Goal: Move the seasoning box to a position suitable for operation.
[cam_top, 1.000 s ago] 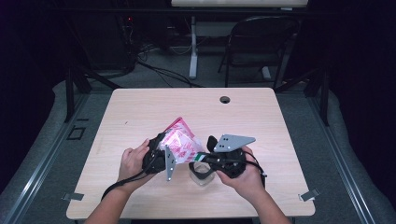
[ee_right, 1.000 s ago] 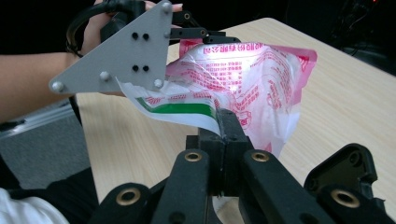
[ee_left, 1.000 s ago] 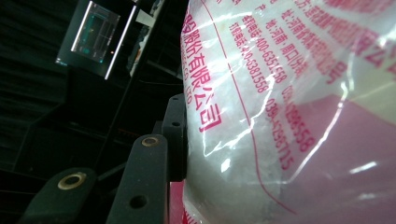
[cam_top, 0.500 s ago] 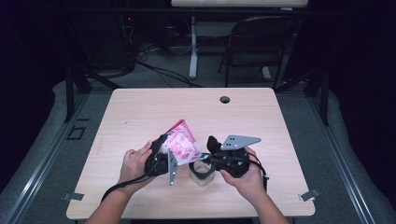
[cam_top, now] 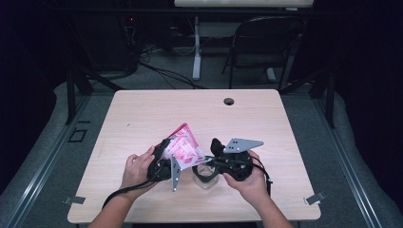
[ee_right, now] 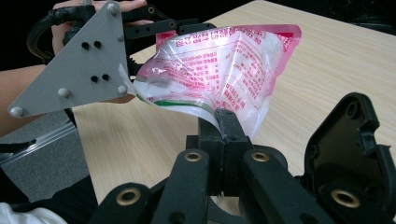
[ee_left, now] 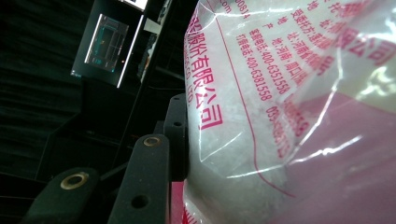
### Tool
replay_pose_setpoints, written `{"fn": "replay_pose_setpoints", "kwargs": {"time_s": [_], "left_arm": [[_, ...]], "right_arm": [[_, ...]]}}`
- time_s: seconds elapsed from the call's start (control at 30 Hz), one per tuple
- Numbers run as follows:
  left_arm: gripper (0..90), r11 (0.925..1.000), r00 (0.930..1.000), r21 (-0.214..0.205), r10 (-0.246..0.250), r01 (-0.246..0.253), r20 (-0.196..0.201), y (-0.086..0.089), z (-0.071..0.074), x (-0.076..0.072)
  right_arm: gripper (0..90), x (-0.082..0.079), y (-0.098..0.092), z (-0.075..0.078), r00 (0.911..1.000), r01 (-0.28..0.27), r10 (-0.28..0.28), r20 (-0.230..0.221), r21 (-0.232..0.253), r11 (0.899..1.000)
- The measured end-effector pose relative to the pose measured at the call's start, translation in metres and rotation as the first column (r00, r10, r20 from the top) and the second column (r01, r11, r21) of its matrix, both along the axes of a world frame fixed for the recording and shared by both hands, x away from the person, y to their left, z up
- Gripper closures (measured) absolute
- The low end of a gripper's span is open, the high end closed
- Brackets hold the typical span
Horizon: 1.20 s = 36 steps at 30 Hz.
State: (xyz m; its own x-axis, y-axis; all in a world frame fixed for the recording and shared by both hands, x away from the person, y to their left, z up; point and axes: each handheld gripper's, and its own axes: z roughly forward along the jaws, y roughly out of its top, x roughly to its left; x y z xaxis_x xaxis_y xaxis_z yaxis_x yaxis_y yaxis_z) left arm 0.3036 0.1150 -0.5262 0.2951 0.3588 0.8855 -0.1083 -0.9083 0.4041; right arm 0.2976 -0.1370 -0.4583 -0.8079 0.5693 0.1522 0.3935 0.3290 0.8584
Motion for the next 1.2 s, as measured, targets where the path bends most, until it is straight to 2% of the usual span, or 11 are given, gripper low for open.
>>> {"fn": "replay_pose_setpoints", "kwargs": {"time_s": [0.17, 0.23, 0.43, 0.67, 0.77, 1.03, 1.2], "left_arm": [[68.5, 0.9999, 0.9999, 0.015, 0.008, -0.008, -0.008, 0.000, -0.002, 0.000], [68.5, 1.0000, 1.0000, 0.006, 0.004, -0.004, -0.004, 0.000, -0.003, 0.000], [68.5, 0.9996, 0.9999, 0.026, 0.009, -0.010, 0.010, 0.000, -0.002, -0.001], [68.6, 0.9985, 0.9985, 0.052, 0.015, -0.017, 0.053, -0.001, 0.003, -0.004], [68.6, 0.9989, 0.9981, 0.046, 0.009, -0.012, 0.061, -0.001, 0.003, -0.004], [68.7, 0.9977, 0.9972, 0.067, 0.006, -0.011, 0.074, -0.004, 0.005, -0.006], [68.7, 0.9962, 0.9947, 0.086, 0.001, -0.010, 0.102, -0.006, 0.008, -0.008]], "right_arm": [[90.0, 0.001, 0.001, -0.003, 1.0000, 0.001, -0.001, -0.008, -0.002, 1.000], [90.0, 0.002, 0.000, -0.005, 0.9999, 0.002, -0.002, -0.014, -0.005, 1.000], [90.0, 0.002, -0.001, -0.006, 0.9998, 0.009, -0.009, -0.018, -0.003, 1.000], [90.0, 0.002, -0.003, -0.008, 0.9997, 0.014, -0.014, -0.021, -0.003, 1.000], [90.0, 0.002, -0.004, -0.009, 0.9996, 0.010, -0.010, -0.024, -0.007, 1.000], [90.0, 0.001, -0.007, -0.011, 0.9992, 0.022, -0.022, -0.033, -0.007, 1.000], [90.0, 0.001, -0.009, -0.014, 0.9989, 0.028, -0.029, -0.038, -0.010, 1.000]]}}
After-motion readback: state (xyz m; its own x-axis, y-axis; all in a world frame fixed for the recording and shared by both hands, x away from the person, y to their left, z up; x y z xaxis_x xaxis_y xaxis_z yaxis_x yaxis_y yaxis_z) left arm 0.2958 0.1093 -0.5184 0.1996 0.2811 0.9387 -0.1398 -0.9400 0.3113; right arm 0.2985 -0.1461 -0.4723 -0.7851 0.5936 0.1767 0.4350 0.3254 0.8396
